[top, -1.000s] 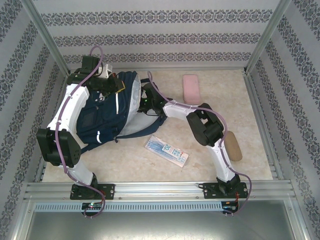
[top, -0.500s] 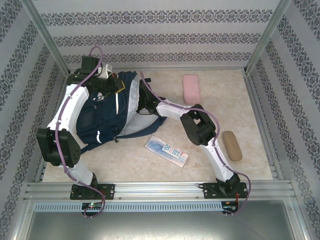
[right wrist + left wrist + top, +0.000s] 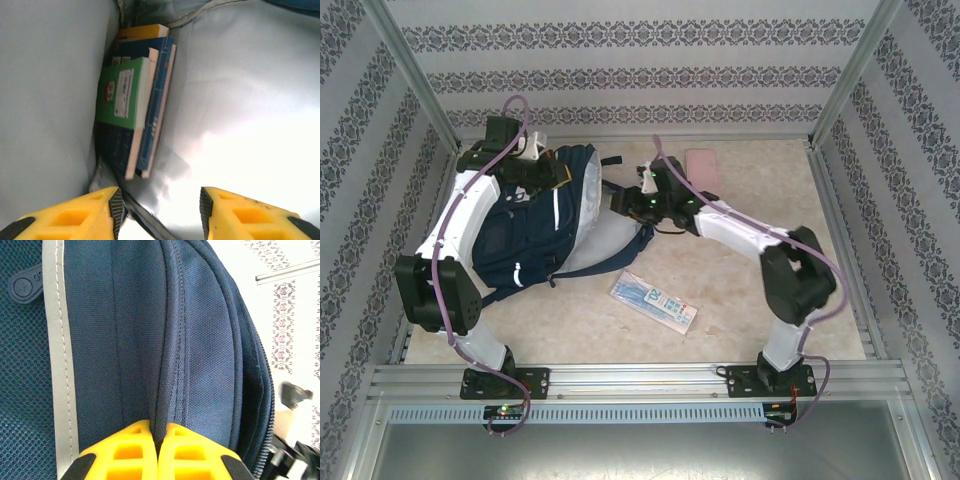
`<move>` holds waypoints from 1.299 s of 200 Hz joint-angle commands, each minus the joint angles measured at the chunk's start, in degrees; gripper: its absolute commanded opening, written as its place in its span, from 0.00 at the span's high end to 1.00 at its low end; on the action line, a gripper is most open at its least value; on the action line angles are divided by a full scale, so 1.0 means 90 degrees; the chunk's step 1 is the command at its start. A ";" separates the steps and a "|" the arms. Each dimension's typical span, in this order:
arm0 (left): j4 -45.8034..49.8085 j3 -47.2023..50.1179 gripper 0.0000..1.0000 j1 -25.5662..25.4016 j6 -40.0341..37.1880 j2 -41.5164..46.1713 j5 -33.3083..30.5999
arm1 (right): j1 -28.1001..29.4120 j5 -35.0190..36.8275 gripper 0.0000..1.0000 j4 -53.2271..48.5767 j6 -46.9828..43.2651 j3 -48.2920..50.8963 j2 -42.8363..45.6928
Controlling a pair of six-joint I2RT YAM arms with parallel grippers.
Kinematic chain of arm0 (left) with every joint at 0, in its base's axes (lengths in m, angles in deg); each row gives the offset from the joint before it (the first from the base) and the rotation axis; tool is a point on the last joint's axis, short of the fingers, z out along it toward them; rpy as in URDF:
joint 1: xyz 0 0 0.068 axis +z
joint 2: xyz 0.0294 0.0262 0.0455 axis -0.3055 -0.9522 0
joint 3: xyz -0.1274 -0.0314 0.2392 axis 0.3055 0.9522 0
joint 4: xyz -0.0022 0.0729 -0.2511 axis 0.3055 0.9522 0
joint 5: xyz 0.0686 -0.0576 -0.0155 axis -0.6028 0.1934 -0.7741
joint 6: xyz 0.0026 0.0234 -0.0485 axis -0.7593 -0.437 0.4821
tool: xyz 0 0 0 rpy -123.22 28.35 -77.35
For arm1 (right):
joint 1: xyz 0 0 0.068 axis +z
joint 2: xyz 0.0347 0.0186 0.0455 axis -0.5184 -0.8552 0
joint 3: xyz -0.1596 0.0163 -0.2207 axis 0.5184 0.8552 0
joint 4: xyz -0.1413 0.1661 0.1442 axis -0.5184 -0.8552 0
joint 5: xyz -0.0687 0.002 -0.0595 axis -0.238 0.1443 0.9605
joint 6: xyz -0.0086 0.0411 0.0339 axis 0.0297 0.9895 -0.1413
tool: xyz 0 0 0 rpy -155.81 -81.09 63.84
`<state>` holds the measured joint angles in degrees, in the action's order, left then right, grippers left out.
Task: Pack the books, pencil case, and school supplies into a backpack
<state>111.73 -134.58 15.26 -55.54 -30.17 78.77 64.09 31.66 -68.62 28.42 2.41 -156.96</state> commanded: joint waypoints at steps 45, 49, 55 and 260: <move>-0.0176 0.0475 1.00 0.0067 -0.0512 0.0067 -0.0356 | 0.0128 0.0645 0.61 -0.1681 -0.1848 0.1985 0.1556; -0.0181 0.0493 1.00 0.0066 -0.0517 0.0062 -0.0362 | 0.0176 0.0665 0.62 -0.1694 -0.1870 0.2061 0.1586; -0.0192 0.0512 1.00 0.0066 -0.0530 0.0024 -0.0358 | 0.0258 0.0709 0.63 -0.1711 -0.1908 0.2176 0.1614; 0.0040 0.1077 0.98 -0.0296 -0.0901 -0.0027 -0.0557 | -0.0861 0.1632 0.80 -0.1237 -0.0458 0.2752 0.0219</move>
<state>109.64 -126.82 14.13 -61.59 -31.49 78.37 59.74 40.14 -78.61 21.22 25.08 -153.27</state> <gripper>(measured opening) 0.056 0.196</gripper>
